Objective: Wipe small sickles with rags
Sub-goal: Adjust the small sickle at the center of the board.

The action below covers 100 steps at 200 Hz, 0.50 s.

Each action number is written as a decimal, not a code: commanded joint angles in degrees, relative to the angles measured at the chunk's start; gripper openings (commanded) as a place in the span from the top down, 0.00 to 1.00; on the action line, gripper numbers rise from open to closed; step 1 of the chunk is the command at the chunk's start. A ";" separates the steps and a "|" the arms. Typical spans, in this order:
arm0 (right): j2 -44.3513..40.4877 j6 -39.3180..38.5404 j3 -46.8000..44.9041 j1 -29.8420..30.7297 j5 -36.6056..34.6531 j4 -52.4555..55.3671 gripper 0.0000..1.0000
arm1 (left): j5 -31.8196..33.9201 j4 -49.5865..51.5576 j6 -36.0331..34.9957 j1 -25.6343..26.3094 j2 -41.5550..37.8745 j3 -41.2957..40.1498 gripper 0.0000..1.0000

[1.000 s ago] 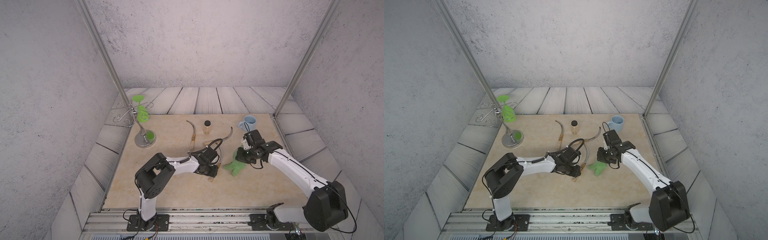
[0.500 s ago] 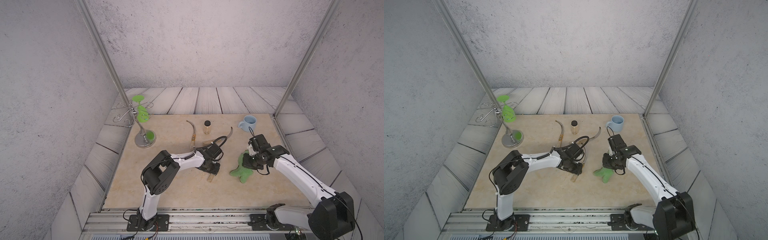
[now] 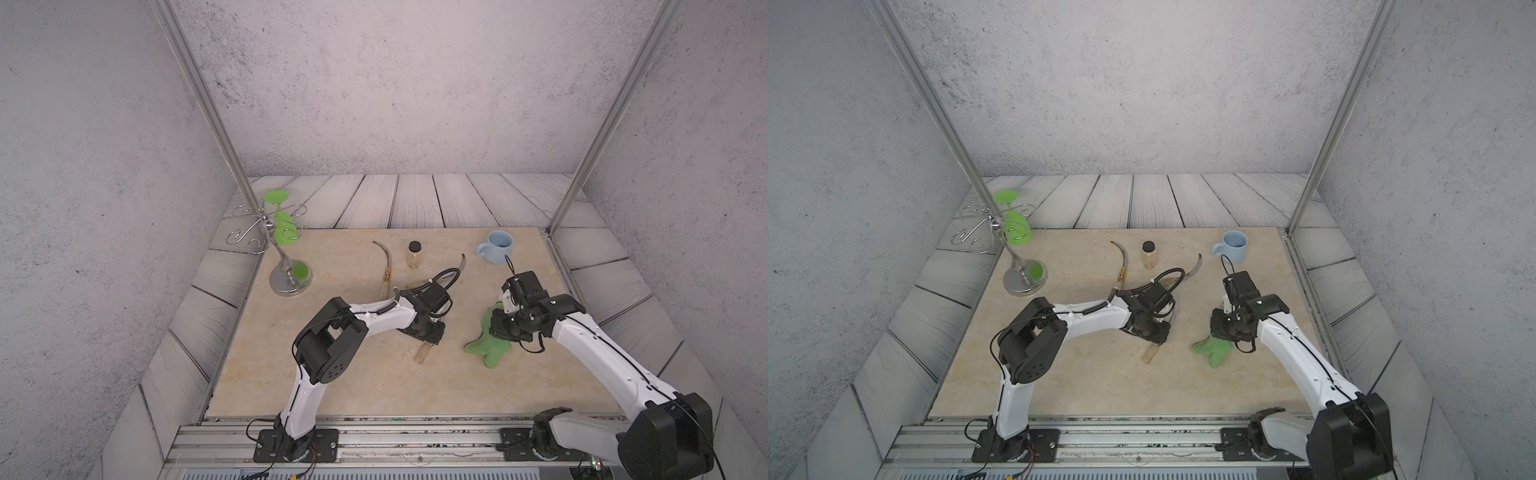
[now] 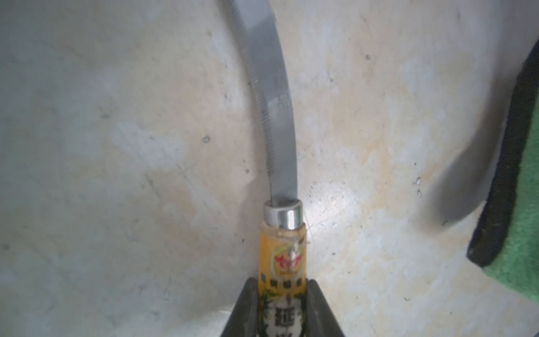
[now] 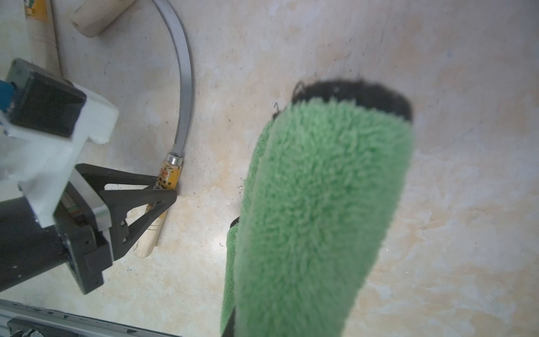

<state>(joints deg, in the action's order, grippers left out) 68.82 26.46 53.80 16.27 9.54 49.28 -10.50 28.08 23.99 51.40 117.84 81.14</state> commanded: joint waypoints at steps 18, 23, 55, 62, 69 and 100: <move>-2.85 -1.82 0.25 -0.72 1.07 0.62 0.83 | -0.20 0.95 -0.75 -0.20 -3.90 -2.55 1.00; -3.10 -2.05 0.25 -0.82 1.22 0.40 0.83 | -0.85 0.31 -0.73 -0.19 -5.32 -3.14 1.00; -4.30 -2.90 -0.08 -1.19 3.06 -1.80 0.83 | -9.34 -7.97 0.83 -0.91 -16.56 -9.29 1.00; -4.66 -3.11 -0.31 -1.22 4.10 -2.67 0.83 | -11.18 -10.62 2.01 -1.31 -19.41 -11.25 1.00; -4.91 -3.21 -0.57 -1.32 5.42 -3.71 0.83 | -13.16 -13.73 3.43 -1.87 -22.17 -13.51 1.00; -6.05 -3.66 -2.35 -1.42 13.46 -10.09 0.84 | -19.97 -31.36 12.82 -4.43 -32.54 -24.68 1.00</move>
<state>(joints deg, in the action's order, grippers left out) 64.93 24.14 53.01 15.14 15.51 44.86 -23.20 12.80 29.08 48.97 90.37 62.94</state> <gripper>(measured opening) 0.166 0.245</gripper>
